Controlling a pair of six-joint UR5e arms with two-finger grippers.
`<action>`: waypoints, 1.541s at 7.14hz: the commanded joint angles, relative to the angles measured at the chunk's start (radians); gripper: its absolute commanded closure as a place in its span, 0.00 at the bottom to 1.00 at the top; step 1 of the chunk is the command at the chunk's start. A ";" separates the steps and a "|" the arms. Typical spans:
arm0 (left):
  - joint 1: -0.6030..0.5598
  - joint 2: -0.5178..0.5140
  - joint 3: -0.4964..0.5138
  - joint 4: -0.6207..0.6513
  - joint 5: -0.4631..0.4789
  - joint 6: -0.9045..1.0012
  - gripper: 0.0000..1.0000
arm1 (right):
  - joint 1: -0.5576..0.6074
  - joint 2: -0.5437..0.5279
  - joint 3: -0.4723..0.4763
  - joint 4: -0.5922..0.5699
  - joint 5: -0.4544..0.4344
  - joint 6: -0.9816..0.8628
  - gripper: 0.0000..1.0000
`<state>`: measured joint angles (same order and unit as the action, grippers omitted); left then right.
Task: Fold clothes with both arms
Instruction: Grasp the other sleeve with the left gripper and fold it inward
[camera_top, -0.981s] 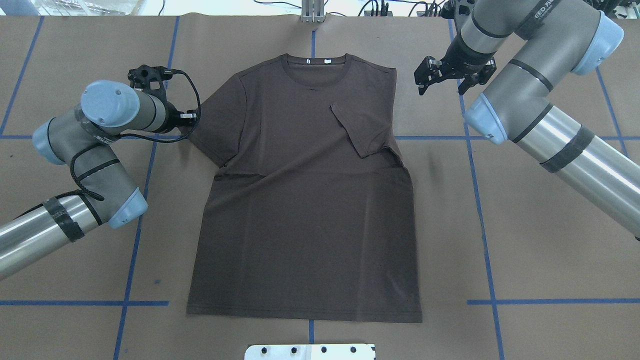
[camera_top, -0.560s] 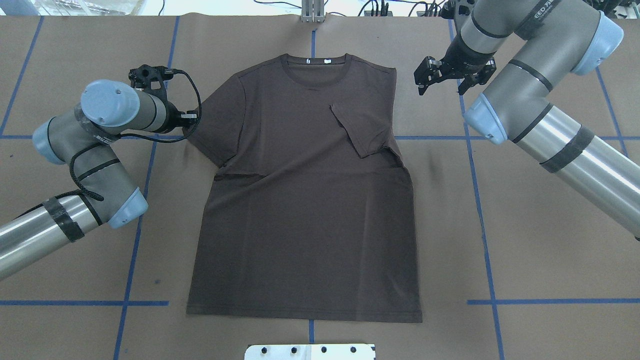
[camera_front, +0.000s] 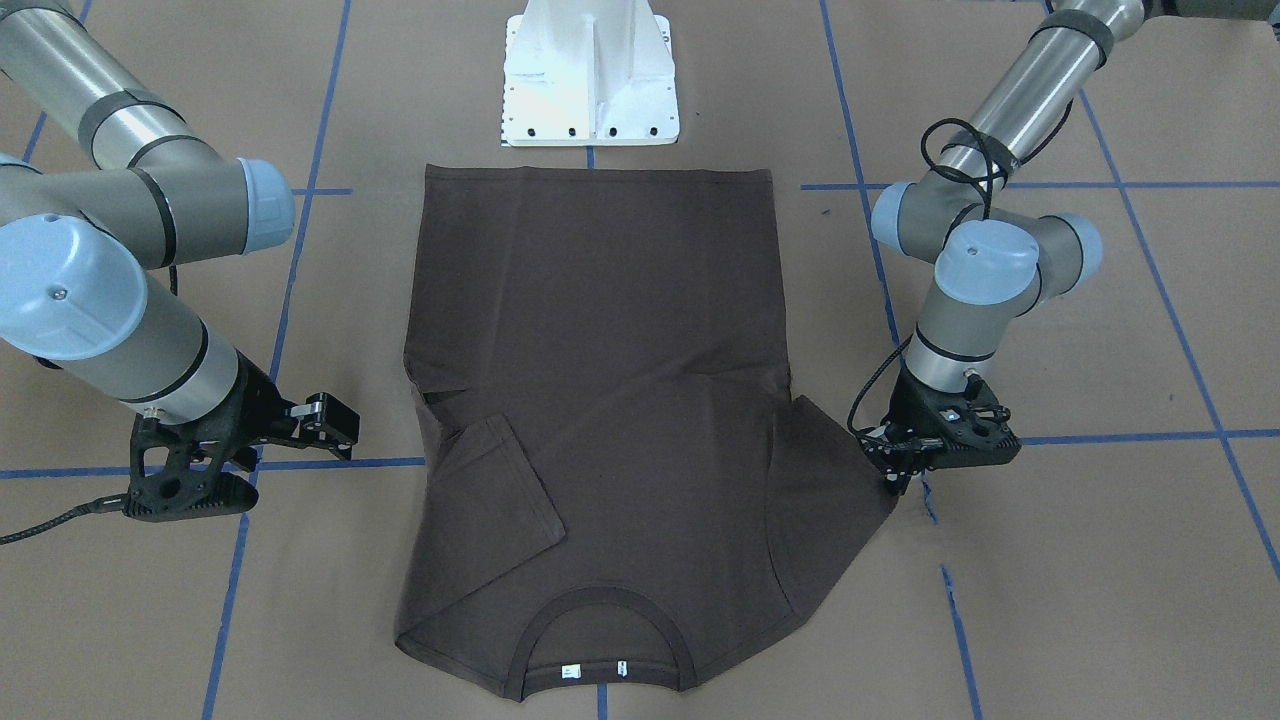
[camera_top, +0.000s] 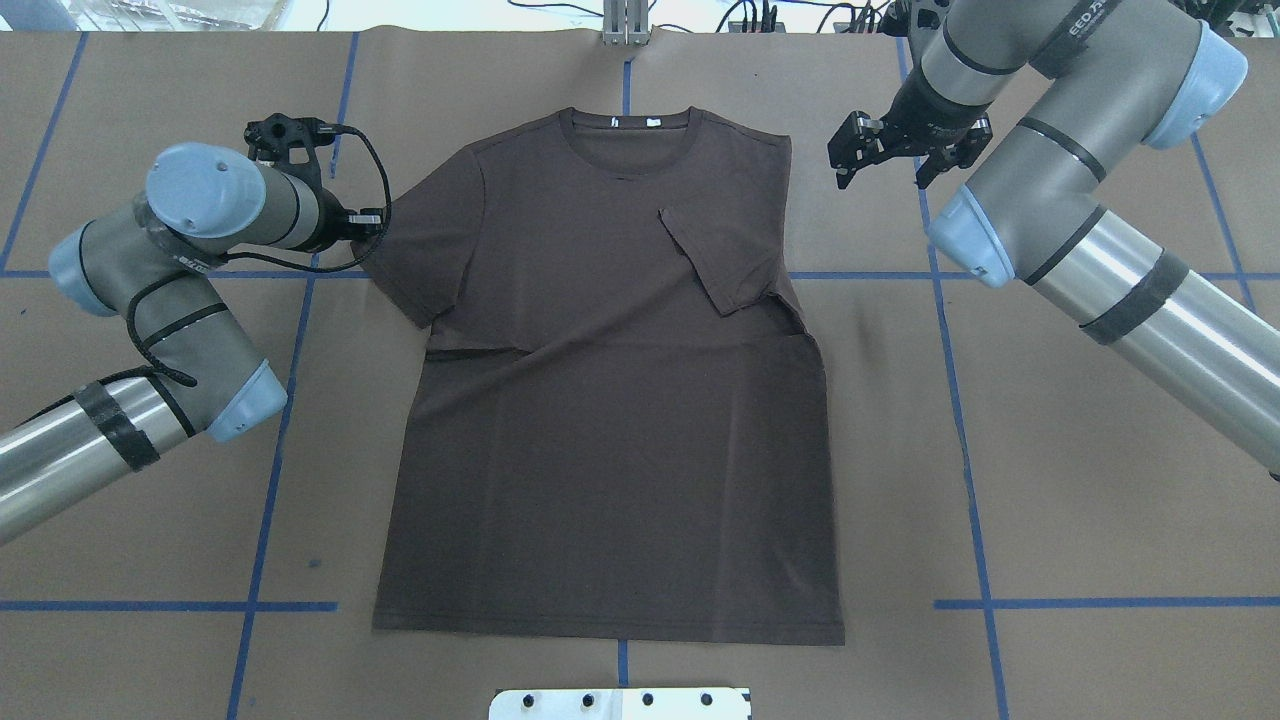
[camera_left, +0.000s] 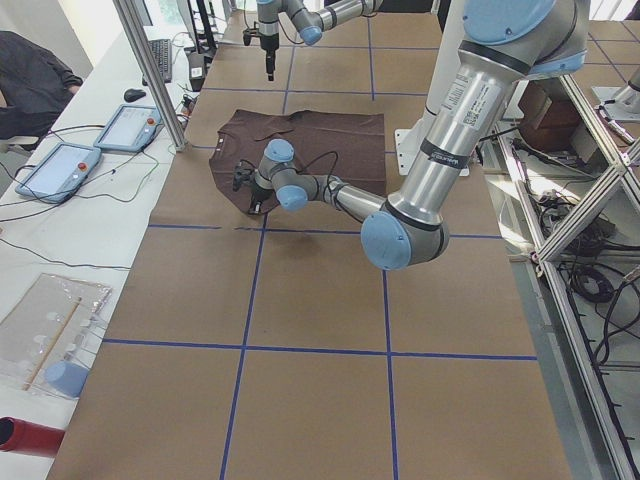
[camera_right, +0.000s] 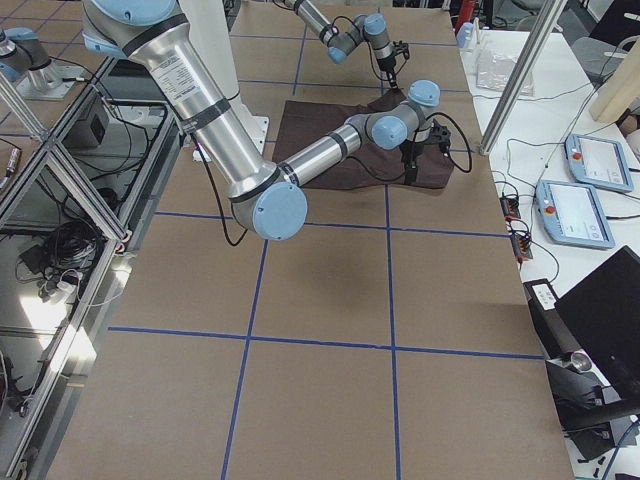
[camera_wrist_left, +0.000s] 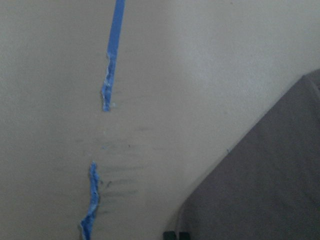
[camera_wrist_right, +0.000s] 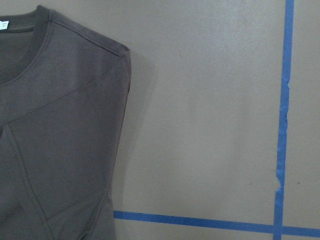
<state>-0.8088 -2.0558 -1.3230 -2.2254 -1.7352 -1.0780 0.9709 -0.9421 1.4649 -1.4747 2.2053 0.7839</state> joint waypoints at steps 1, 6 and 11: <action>-0.012 -0.006 0.001 0.003 0.003 0.015 1.00 | 0.000 -0.001 0.002 0.001 0.001 0.000 0.00; 0.101 -0.208 -0.024 0.205 0.005 -0.265 1.00 | 0.000 -0.007 0.006 0.004 0.001 0.000 0.00; 0.197 -0.408 0.146 0.197 0.025 -0.408 1.00 | 0.002 -0.012 0.008 0.004 0.001 0.002 0.00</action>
<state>-0.6150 -2.4579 -1.1870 -2.0238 -1.7147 -1.4871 0.9725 -0.9541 1.4726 -1.4711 2.2059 0.7854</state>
